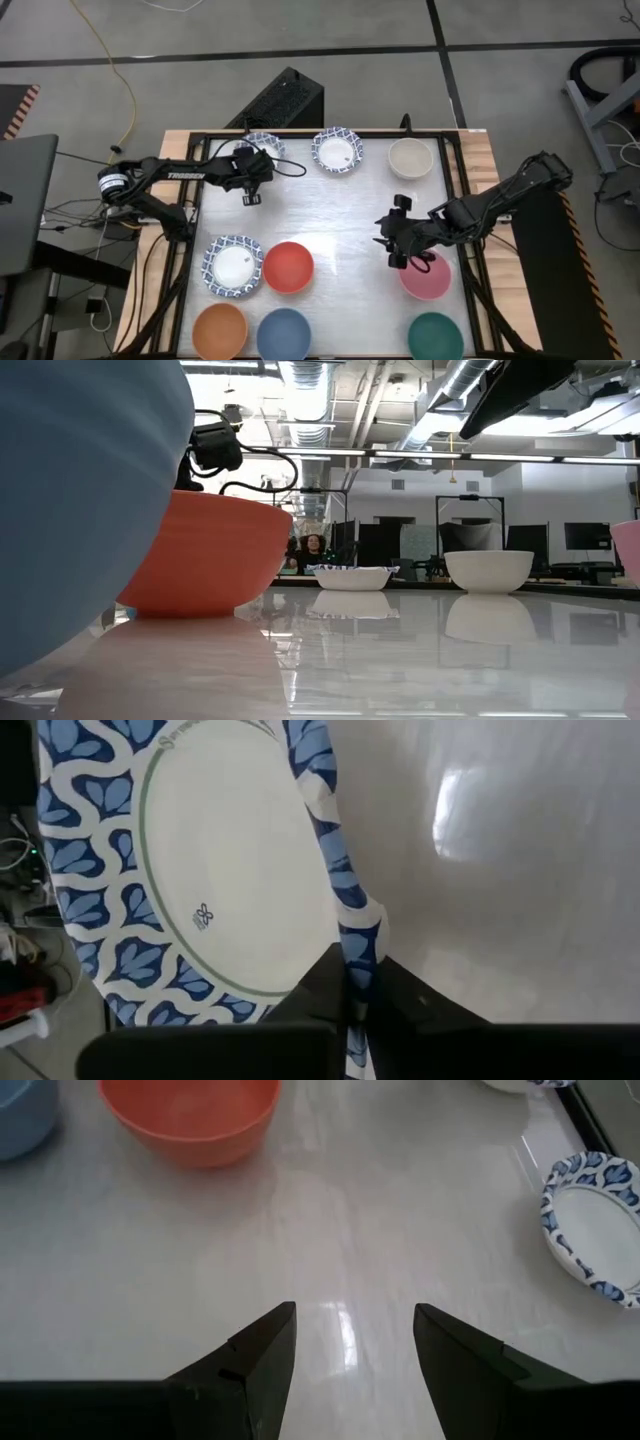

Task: Nest bowls inside each other
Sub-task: Stack the blue patterned bowl into the blue patterned bowl

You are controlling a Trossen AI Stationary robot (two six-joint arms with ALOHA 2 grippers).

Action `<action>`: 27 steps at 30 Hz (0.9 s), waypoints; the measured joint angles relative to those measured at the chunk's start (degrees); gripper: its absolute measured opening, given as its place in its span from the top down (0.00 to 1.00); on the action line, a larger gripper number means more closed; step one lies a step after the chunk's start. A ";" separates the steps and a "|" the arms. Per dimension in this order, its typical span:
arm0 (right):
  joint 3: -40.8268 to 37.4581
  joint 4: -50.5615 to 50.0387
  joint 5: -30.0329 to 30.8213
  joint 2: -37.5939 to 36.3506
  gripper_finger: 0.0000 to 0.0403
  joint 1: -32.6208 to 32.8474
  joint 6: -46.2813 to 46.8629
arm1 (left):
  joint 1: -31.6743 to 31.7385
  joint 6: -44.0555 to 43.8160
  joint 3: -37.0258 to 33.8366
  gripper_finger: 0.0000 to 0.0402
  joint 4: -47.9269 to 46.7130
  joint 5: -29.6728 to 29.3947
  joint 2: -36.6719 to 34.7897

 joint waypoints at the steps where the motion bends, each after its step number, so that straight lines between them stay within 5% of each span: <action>1: 0.00 0.74 0.03 0.12 0.45 0.09 -0.03 | -0.16 -0.23 0.00 0.99 0.00 0.00 -0.03; 19: 0.00 5.27 1.35 0.51 0.45 3.14 -0.40 | -3.67 -6.69 0.04 1.00 -1.95 0.11 -10.40; 27: 0.00 14.99 1.32 1.80 0.45 2.46 -13.84 | -14.31 -16.47 7.62 1.00 -13.92 1.53 -21.46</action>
